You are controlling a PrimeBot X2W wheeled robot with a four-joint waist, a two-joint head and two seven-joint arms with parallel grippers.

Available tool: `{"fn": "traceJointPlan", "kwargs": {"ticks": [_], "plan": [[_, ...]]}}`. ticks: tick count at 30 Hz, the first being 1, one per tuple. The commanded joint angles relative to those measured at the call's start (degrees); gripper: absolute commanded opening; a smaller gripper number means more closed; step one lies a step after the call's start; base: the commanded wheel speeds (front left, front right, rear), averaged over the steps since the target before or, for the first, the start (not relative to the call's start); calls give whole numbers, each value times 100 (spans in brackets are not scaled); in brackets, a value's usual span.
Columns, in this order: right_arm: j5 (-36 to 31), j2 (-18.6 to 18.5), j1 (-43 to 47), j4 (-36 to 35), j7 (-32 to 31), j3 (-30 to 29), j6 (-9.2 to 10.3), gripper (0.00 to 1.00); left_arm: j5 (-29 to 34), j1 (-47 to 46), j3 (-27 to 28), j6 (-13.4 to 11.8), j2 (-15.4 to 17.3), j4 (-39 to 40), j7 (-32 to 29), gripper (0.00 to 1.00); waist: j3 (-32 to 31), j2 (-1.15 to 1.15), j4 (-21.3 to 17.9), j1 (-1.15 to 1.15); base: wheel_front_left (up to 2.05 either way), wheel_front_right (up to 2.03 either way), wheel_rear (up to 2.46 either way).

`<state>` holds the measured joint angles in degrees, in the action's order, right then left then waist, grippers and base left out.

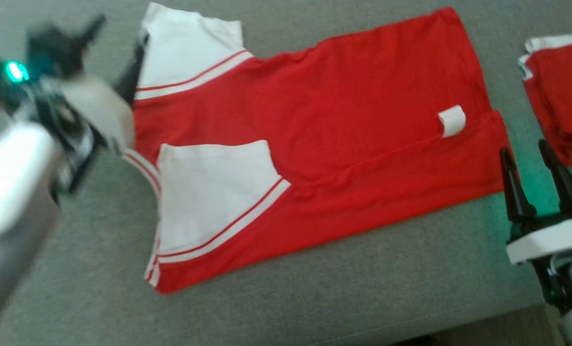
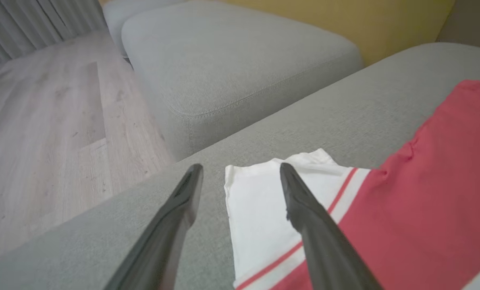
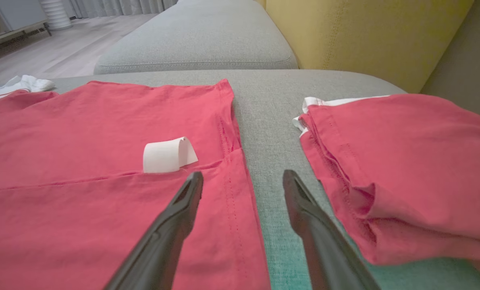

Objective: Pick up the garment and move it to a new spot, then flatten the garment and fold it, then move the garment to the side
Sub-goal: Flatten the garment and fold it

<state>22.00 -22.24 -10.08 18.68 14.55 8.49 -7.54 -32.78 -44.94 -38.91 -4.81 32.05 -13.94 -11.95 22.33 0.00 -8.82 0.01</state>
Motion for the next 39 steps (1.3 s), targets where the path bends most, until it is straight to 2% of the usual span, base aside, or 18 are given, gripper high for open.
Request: {"fn": "traceJointPlan", "kwargs": {"ticks": [1, 7, 13, 21, 32, 33, 35, 36, 37, 39], "plan": [[-43, -91, -122, -188, 44, 113, 5, 100, -132, -620, 233, 183, 292, -76, -524, 100, 275, 0, -288, -1, 0, 0, 0], [-20, 33, -353, -204, 44, 282, 5, 100, -431, -1657, 239, 589, 508, -916, -1932, 100, 601, 0, -675, -1, 0, 0, 0], [23, 166, -491, -109, 44, 396, 5, 100, -558, -2084, 202, 781, 648, -1512, -2603, 100, 787, 0, -1012, -1, 0, 0, 0], [21, 212, -494, -71, 44, 398, 5, 100, -575, -2150, 100, 866, 676, -1616, -2789, 100, 836, 0, -1168, -1, 0, 0, 0], [-61, 170, -531, -57, 44, 434, 5, 100, -485, -2193, 40, 856, 746, -1718, -2636, 100, 838, 0, -1216, -1, 0, 0, 0], [-67, 169, -535, -56, 44, 435, 5, 100, -480, -2194, 30, 860, 757, -1717, -2639, 88, 841, 0, -1217, -1, 0, 0, 0], [-78, 171, -548, -57, 45, 445, 5, 100, -483, -2195, 24, 865, 770, -1707, -2631, 76, 855, 0, -1221, -1, 0, 0, 0], [-83, 173, -555, -59, 45, 452, 5, 100, -490, -2197, 25, 863, 766, -1702, -2621, 75, 863, 0, -1223, -1, 0, 0, 0], [-88, 174, -559, -61, 45, 455, 5, 100, -493, -2200, 22, 863, 762, -1698, -2617, 69, 873, 0, -1223, -1, 0, 0, 0], [-95, 176, -573, -61, 45, 460, 5, 100, -505, -2208, 11, 864, 751, -1693, -2634, 48, 895, 0, -1221, -1, 0, 0, 0]]}}
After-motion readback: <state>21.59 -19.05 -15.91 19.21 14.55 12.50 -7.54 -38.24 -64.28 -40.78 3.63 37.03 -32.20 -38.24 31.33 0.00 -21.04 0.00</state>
